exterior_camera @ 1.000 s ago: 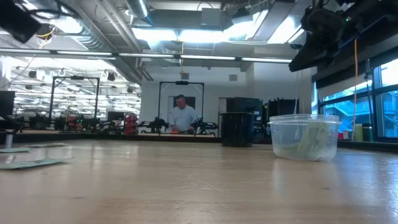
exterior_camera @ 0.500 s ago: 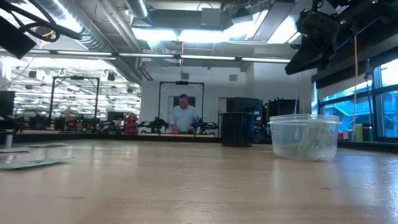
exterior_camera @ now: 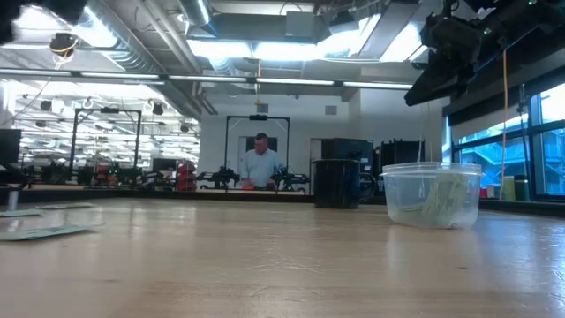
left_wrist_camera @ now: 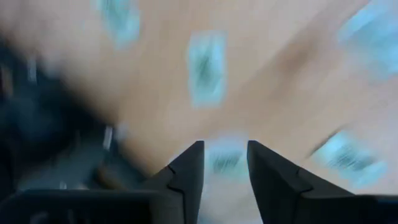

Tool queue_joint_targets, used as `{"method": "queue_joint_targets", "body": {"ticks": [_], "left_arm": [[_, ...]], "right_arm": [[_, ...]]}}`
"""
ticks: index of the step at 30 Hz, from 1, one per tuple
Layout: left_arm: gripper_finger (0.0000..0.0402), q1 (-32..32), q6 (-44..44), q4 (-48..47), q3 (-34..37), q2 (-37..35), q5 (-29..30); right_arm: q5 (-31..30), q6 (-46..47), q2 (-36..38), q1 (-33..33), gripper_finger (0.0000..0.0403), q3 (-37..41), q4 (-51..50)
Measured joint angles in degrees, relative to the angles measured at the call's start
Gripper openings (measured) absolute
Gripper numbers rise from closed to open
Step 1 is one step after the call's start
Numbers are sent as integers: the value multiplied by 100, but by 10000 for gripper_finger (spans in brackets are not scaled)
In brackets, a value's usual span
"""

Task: Pick and place Stevia / Truvia into bins
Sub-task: Put the stevia packet into the left transparent container

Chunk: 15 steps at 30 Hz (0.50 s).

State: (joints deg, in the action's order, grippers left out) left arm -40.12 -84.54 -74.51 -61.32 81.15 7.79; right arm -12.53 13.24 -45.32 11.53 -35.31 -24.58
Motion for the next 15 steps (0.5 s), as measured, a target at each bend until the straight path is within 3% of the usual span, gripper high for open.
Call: {"method": "queue_joint_targets", "body": {"ticks": [3,6,10,15], "left_arm": [[129,-1,730,535,-299,-121,1099],[140,23,1906,1742,-424,-160,1880],[158,147,3640,3480,-424,-54,2018],[168,336,5058,4569,-424,291,2003]], "right_arm": [[2,-29,0,0,95,0,0],[2,-34,0,0,95,0,16],[2,-38,0,0,95,0,60],[2,-45,0,-2,95,2,39]]}}
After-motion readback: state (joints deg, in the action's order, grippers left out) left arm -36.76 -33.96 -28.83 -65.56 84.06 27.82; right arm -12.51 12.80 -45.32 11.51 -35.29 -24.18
